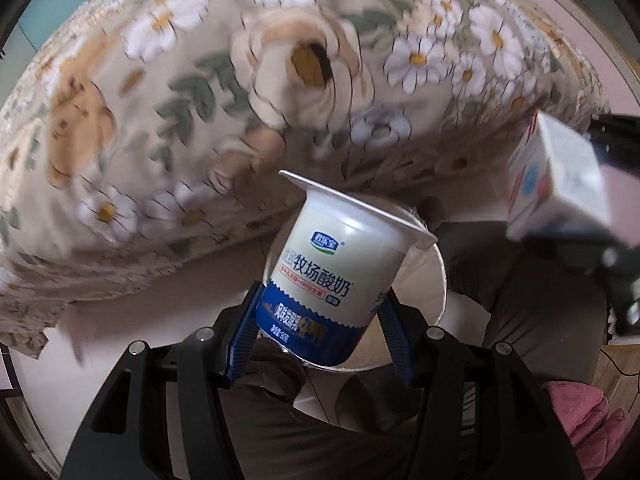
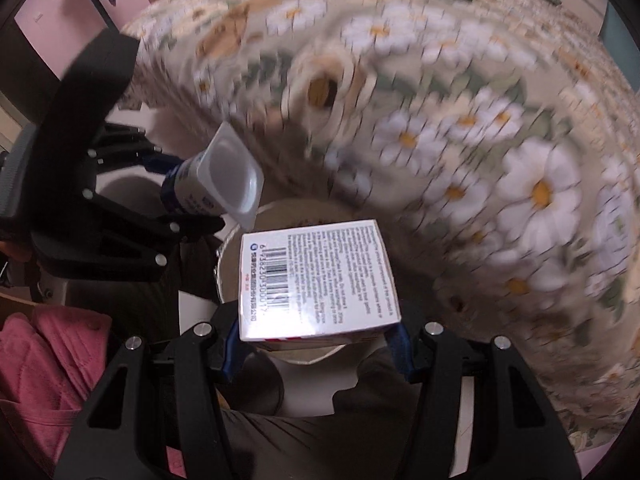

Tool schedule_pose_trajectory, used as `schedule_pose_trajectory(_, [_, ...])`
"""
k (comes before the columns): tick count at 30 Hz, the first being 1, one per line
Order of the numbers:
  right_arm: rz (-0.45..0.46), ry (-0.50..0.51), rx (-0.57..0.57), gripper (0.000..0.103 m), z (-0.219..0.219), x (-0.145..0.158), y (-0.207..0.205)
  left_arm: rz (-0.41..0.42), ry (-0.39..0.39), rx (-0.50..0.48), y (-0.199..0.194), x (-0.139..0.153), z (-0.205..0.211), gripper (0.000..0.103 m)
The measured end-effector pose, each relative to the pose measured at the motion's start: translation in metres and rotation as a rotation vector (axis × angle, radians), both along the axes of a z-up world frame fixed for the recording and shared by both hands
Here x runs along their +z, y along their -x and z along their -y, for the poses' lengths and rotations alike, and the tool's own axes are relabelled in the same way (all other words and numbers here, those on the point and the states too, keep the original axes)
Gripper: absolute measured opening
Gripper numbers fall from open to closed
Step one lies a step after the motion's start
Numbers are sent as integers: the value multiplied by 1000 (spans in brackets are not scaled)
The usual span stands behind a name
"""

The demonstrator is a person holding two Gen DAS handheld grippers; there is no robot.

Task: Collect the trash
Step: 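Lift and carry the yogurt cup and white box with both tools over the trash bin, then open the left tool to drop the yogurt cup while the right tool drops the white box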

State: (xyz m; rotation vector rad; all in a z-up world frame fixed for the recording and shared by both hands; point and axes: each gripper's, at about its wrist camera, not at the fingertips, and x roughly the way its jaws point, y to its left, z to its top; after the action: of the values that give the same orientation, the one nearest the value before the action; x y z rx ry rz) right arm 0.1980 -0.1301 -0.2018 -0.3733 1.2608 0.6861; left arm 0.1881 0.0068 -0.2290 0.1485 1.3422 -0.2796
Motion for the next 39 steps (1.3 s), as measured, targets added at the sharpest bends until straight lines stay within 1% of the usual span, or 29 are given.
schedule_pose_trajectory(2, [-42,4,-1,58,-1,-18,1,-23,-2,5,-1,-12,1,58])
schedule_pose_trajectory(7, [-101,35,-4,58,-4,-55,1,-72,-18,13,-7,-42,6,58])
schedule_pose_trajectory(12, [-170,53,-16,58,-6,-93,1,-117,-24,28,-11,-66,7,58])
schedule_pose_trajectory(19, [-252,65,-30,58,-11,-140,-1,-201,-7,66,-12,-108,5,58])
schedule_pose_trajectory(26, [-326,82,-53,58,-14,-180,-6,-267,-12,79,-22,-141,10,58])
schedule_pose_trajectory(30, [-360,95,-55,58,-16,-196,-5,-285,-30,96,-25,-158,10,58])
schedule_pose_trajectory(33, [-388,88,-79,58,-16,-206,-7,-299,-42,103,-28,-170,13,58])
schedule_pose_trajectory(39, [-446,98,-113,58,-24,-231,-8,-345,-40,115,-29,-191,21,59])
